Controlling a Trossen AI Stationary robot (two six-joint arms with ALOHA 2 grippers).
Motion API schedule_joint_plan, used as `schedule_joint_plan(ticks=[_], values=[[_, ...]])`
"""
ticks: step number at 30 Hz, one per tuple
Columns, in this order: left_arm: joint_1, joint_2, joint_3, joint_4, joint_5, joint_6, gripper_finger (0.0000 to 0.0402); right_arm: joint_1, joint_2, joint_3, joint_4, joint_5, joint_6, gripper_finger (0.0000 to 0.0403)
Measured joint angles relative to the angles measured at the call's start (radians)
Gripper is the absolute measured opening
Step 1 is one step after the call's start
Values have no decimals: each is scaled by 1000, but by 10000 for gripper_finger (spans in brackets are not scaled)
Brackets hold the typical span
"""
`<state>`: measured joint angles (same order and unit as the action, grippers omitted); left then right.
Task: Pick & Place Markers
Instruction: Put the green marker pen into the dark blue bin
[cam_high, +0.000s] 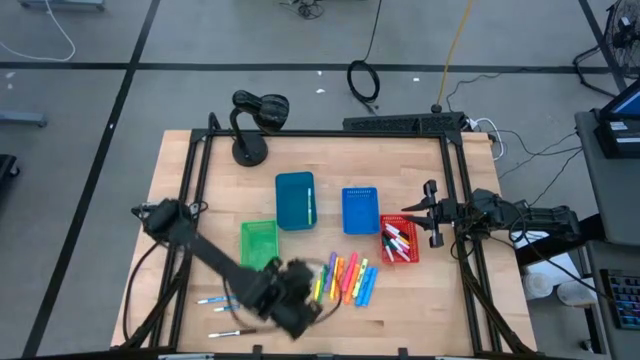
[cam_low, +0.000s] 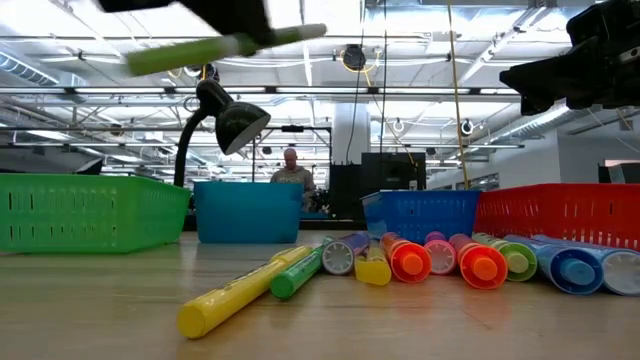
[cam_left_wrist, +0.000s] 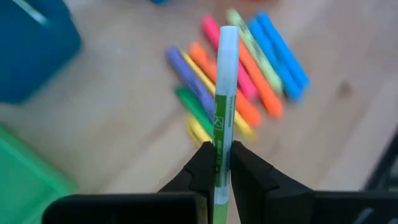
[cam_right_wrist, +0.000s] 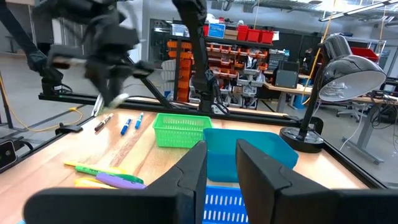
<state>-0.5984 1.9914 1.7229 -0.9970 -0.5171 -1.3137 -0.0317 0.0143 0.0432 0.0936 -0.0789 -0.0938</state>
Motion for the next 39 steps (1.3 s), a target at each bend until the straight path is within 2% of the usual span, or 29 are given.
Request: schedule_joint_plan(ticks=[6, 12, 18, 25, 30, 33, 39], values=[[155, -77, 0, -82, 0, 97, 31, 0, 0, 0, 0, 0, 0, 71], [320, -127, 0, -192, 4, 185, 41, 0, 0, 0, 0, 0, 0, 71], [482, -134, 0, -292, 77, 232, 28, 0, 0, 0, 0, 0, 0, 71], [650, -129, 0, -306, 156, 286, 50, 0, 0, 0, 0, 0, 0, 71], [714, -129, -25, -287, 184, 313, 27, 0, 0, 0, 0, 0, 0, 71], [735, -128, -43, -278, 225, 310, 27, 0, 0, 0, 0, 0, 0, 71], [742, -128, -113, -213, 286, 317, 77, 0, 0, 0, 0, 0, 0, 71]])
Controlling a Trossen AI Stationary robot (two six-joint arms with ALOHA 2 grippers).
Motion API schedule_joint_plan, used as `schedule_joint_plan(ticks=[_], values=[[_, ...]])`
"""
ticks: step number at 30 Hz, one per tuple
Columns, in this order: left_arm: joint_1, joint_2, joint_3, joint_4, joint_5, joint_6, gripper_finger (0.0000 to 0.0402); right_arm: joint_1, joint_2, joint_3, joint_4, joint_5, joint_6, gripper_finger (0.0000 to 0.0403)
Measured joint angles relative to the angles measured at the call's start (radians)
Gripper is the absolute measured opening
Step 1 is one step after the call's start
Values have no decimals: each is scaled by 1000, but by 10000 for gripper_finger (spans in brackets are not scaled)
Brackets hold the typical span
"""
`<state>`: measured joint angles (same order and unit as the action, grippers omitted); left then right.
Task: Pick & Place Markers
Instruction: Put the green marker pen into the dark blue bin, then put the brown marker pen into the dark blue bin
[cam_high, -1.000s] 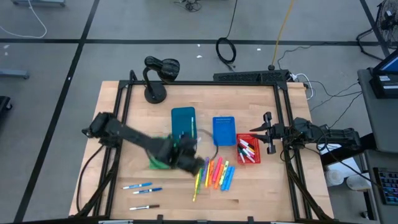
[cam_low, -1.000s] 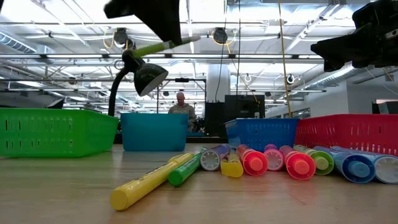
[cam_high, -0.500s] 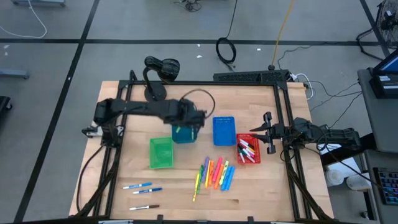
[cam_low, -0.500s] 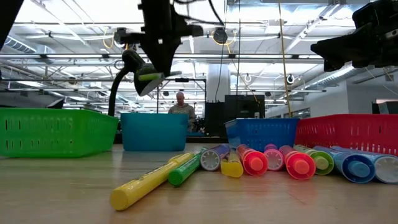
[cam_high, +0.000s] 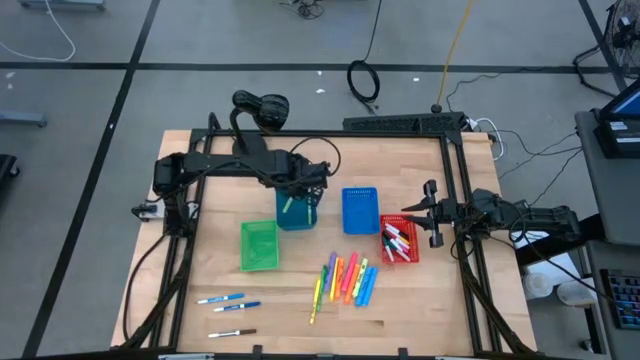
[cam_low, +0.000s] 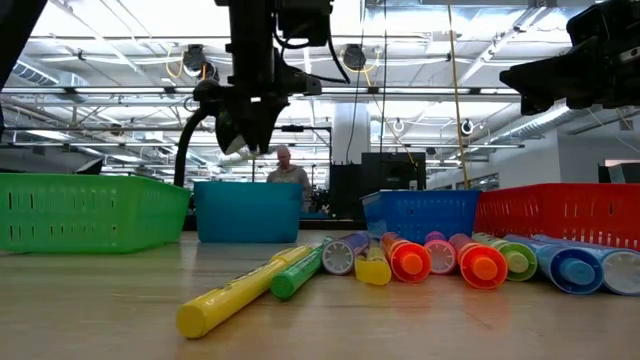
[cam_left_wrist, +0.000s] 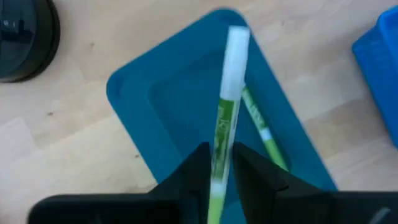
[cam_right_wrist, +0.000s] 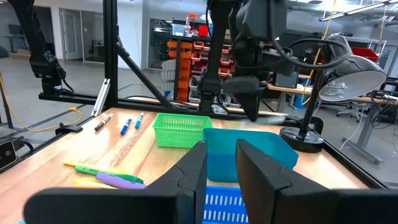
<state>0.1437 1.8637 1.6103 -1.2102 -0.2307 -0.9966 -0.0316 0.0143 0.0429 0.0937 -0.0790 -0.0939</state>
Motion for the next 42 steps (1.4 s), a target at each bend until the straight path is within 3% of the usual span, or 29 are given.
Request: schedule_joint_plan(ticks=[7, 11, 16, 22, 31, 42], values=[[-6, -1, -16, -7, 27, 57, 120, 0, 0, 0, 0, 0, 0, 71], [-20, -12, -16, -40, 131, 166, 137, 0, 0, 0, 0, 0, 0, 71], [-104, -50, -15, -91, 186, 164, 148, 0, 0, 0, 0, 0, 0, 71], [-302, -115, -15, -93, 151, 73, 135, 0, 1, 0, 1, 0, 0, 71], [-676, -129, -15, -12, 163, -255, 123, 0, 1, 0, 0, 0, 0, 71], [-1054, -80, -16, 157, 50, -272, 122, 0, 1, 0, 0, 0, 0, 71]])
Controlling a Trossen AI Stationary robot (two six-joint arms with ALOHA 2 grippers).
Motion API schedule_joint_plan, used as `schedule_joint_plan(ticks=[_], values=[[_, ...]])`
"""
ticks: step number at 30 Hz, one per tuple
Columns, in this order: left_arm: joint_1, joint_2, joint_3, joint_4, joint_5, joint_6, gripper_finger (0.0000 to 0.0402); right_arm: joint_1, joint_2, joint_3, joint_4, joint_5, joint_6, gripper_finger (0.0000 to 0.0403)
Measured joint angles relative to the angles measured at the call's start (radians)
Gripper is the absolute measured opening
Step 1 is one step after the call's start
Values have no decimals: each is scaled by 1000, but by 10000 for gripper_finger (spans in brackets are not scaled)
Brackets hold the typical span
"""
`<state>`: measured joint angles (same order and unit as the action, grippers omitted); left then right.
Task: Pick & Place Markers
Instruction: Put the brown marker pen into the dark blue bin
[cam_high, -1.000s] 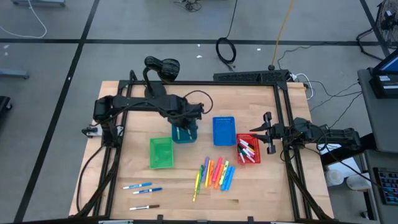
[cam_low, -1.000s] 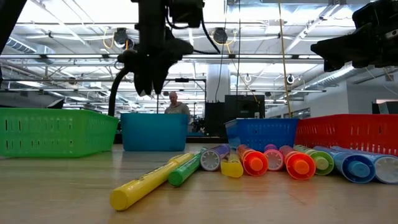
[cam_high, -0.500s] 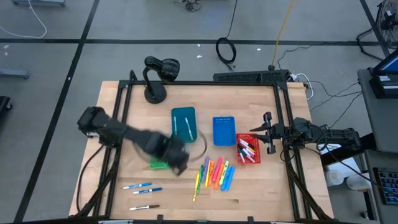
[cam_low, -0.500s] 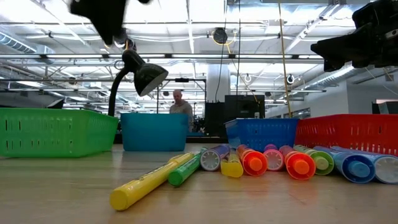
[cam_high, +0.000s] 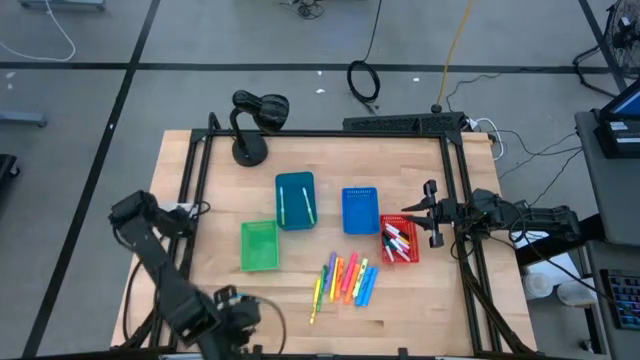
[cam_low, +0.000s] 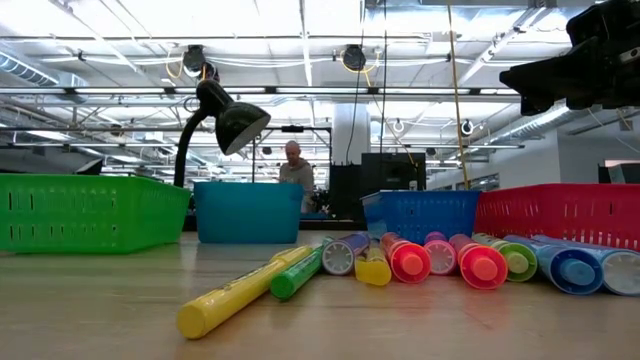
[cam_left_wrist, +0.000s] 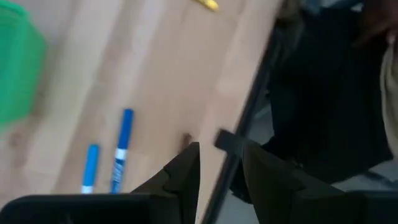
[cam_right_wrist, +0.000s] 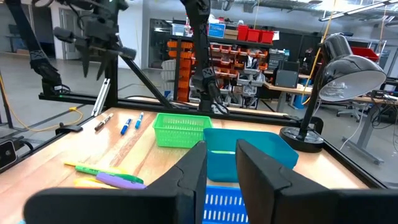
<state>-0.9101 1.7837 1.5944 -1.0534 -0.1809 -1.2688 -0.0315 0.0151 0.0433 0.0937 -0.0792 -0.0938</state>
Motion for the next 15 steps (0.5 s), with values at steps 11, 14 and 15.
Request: schedule_joint_plan(ticks=[11, 14, 15], values=[[-65, 141, 0, 19, 123, -137, 122, 0, 0, 0, 0, 0, 0, 71], [-69, 180, 0, 18, 157, -97, 122, 0, 0, 0, 0, 0, 0, 71], [-72, 192, 0, 16, 162, -77, 122, 0, 0, 0, 0, 0, 0, 71]])
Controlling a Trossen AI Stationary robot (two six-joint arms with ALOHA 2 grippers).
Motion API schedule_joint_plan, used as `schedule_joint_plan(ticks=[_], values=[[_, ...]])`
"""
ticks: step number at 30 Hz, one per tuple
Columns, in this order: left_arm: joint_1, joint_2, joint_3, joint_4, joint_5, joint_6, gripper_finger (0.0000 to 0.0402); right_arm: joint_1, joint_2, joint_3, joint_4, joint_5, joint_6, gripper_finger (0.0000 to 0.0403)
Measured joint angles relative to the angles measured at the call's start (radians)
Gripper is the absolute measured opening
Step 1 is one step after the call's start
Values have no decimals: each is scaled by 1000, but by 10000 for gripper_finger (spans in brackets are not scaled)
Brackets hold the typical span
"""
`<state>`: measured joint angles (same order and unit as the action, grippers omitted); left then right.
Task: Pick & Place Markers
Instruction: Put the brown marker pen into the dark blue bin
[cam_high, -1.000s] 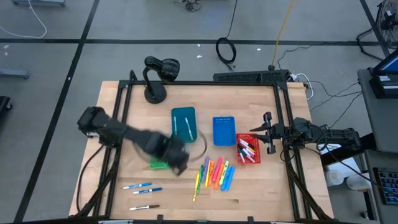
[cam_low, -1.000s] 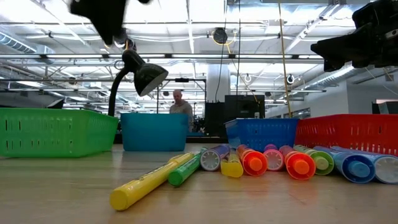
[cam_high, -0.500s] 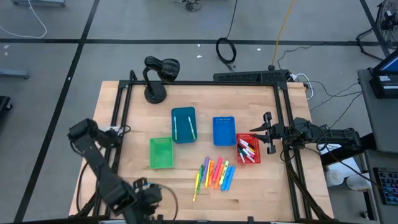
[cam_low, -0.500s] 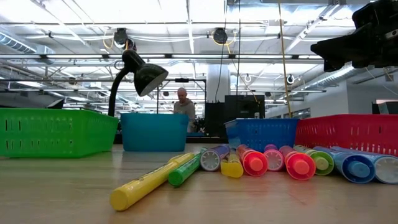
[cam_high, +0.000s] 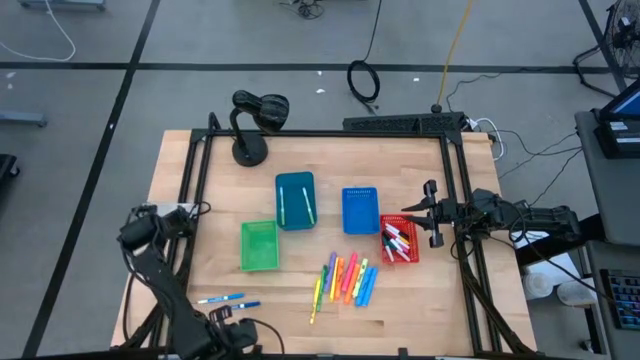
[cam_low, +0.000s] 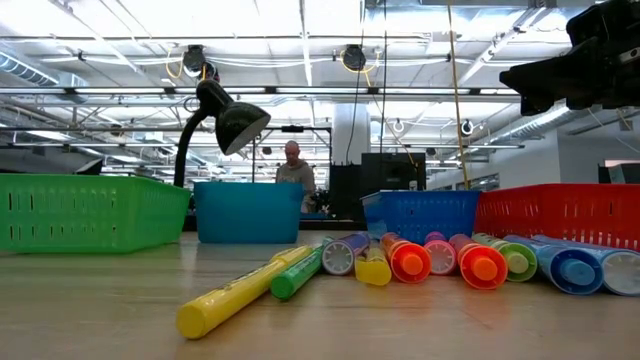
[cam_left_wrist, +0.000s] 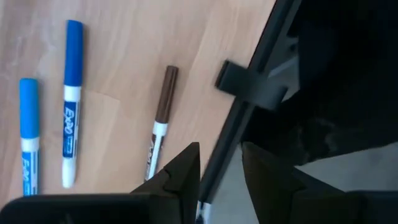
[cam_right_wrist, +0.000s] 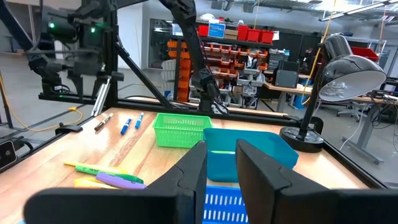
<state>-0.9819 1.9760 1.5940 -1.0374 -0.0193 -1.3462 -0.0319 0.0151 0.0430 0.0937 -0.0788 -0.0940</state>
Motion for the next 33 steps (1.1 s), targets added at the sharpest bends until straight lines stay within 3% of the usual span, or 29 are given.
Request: schedule_joint_plan(ticks=[11, 18, 27, 33], values=[[-19, 87, 0, -87, 30, 81, 122, 0, 0, 0, 0, 0, 0, 71], [-28, 88, 0, -156, -34, 61, 122, 0, 0, 0, 0, 0, 0, 71], [-30, 87, -7, -128, -34, 28, 122, 0, 0, 0, 0, 0, 0, 71], [-27, 87, -100, 7, -33, 6, 122, 0, 0, 0, 0, 0, 0, 71]])
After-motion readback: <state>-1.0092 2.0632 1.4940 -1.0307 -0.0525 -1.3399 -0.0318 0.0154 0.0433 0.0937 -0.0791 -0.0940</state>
